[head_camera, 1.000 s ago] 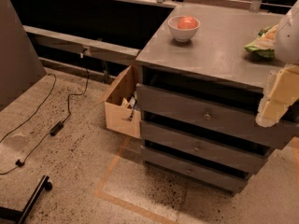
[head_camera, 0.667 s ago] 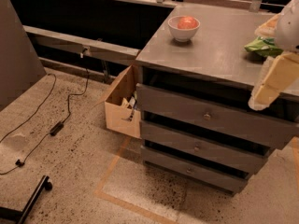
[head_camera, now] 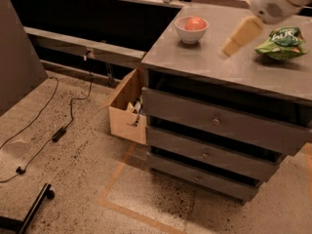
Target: Pick apple from white bowl and place on counter
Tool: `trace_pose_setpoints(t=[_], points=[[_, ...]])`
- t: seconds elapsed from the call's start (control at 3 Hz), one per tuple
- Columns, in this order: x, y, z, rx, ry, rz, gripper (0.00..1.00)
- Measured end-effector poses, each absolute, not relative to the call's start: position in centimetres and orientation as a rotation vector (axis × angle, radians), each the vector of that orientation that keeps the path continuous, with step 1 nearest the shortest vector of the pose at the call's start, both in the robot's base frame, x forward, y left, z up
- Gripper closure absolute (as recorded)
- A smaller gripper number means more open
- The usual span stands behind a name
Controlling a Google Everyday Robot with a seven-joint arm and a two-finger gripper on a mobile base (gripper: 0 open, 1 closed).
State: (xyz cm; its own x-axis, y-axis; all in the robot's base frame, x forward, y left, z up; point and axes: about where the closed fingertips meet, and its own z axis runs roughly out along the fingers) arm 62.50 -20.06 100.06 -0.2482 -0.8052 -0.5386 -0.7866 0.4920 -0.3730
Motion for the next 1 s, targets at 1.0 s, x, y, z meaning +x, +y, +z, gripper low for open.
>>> trace_pose_setpoints(t=[1.0], points=[[89.4,-5.9,93.9,-0.913,2.045,-0.098,0.0]])
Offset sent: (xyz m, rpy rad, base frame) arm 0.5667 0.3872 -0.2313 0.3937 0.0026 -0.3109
